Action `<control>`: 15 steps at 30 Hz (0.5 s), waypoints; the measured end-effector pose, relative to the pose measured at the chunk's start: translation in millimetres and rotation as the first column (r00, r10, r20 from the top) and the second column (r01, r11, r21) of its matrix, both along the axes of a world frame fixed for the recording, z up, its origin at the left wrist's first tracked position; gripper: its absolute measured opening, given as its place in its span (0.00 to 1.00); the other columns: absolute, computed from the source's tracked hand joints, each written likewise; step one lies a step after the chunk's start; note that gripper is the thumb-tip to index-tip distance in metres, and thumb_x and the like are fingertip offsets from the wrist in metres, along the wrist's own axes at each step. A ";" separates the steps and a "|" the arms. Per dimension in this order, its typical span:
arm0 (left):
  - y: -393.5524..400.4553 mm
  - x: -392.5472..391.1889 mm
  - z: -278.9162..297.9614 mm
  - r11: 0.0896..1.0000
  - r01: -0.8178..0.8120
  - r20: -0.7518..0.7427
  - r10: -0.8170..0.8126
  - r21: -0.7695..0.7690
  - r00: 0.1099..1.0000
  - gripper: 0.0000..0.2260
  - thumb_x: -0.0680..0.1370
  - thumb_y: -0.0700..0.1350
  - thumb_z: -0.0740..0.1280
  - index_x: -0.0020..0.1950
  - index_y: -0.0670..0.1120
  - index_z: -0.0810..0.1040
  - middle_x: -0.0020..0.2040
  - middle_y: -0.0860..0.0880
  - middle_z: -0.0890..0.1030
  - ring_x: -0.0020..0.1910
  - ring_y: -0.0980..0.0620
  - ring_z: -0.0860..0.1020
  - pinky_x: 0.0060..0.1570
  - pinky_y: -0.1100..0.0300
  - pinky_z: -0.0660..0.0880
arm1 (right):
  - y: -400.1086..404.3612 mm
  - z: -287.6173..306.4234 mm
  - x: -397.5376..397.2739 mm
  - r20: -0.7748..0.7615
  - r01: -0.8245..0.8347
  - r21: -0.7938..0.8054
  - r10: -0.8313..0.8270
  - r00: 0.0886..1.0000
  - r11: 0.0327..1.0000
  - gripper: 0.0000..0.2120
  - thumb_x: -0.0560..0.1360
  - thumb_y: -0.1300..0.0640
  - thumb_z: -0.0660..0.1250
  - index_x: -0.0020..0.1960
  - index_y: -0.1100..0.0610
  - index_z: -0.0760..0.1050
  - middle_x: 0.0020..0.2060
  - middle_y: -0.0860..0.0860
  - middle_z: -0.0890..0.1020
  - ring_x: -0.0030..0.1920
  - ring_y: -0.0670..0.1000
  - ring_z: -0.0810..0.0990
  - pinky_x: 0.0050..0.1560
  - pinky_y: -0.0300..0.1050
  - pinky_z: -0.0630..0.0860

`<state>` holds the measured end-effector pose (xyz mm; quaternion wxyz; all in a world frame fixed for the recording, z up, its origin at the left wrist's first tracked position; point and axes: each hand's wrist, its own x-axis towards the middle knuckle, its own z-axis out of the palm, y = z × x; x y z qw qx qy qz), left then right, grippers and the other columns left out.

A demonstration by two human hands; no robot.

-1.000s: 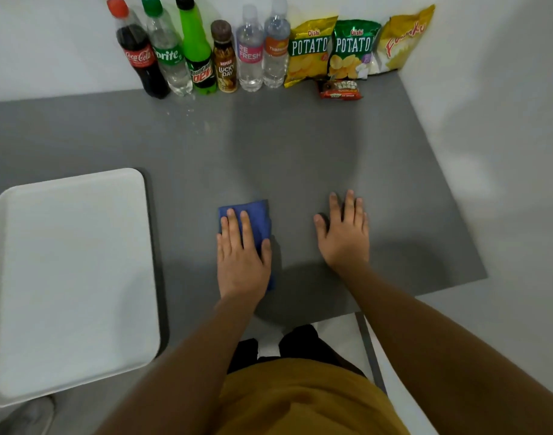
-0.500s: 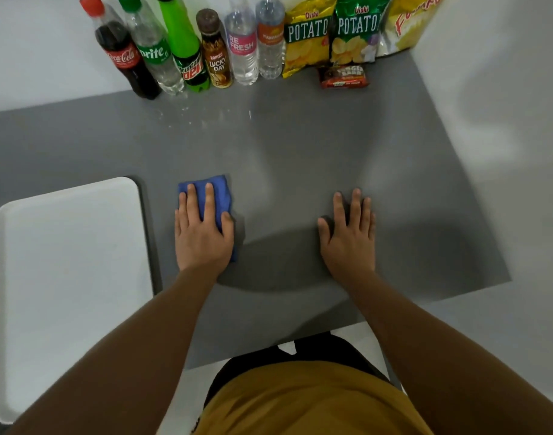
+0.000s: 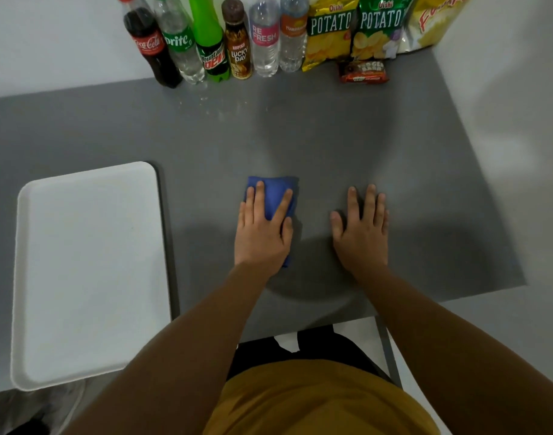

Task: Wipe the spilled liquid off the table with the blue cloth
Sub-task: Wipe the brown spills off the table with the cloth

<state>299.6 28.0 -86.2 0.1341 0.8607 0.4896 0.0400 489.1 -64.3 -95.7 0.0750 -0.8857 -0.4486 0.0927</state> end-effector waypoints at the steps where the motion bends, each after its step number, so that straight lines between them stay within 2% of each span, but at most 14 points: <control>1: -10.5 -6.7 0.6 1.000 0.001 0.001 -0.001 -0.014 1.000 0.25 0.84 0.56 0.52 0.82 0.60 0.52 0.83 0.41 0.49 0.82 0.40 0.48 0.79 0.46 0.51 | -0.2 1.5 -0.1 0.006 -0.005 0.007 0.005 1.000 1.000 0.33 0.84 0.38 0.50 0.84 0.52 0.52 0.83 0.60 0.49 0.83 0.63 0.46 0.81 0.62 0.48; 4: -40.4 -36.0 2.1 0.999 -0.011 -0.005 0.010 -0.040 1.000 0.26 0.85 0.56 0.52 0.82 0.61 0.48 0.83 0.44 0.46 0.82 0.43 0.44 0.80 0.48 0.48 | -1.7 5.1 -2.6 0.043 -0.016 0.033 0.015 0.999 0.999 0.32 0.85 0.41 0.54 0.83 0.54 0.55 0.82 0.62 0.52 0.82 0.65 0.49 0.80 0.62 0.50; 8: -62.9 -85.3 1.7 0.998 -0.049 -0.026 0.048 -0.050 0.999 0.27 0.85 0.57 0.52 0.82 0.63 0.45 0.84 0.47 0.45 0.82 0.45 0.44 0.78 0.50 0.44 | 0.4 7.8 -4.9 0.057 -0.011 0.010 0.010 0.998 1.000 0.31 0.85 0.41 0.53 0.83 0.54 0.55 0.82 0.62 0.52 0.82 0.65 0.49 0.81 0.62 0.49; 15: -35.9 -109.2 -2.7 0.995 -0.095 -0.020 0.094 -0.006 0.995 0.26 0.84 0.59 0.51 0.82 0.62 0.49 0.83 0.46 0.50 0.82 0.43 0.49 0.79 0.48 0.49 | 0.2 9.8 -7.4 0.082 -0.004 0.033 0.002 0.997 0.999 0.30 0.85 0.42 0.55 0.83 0.55 0.58 0.82 0.63 0.54 0.82 0.66 0.52 0.80 0.63 0.52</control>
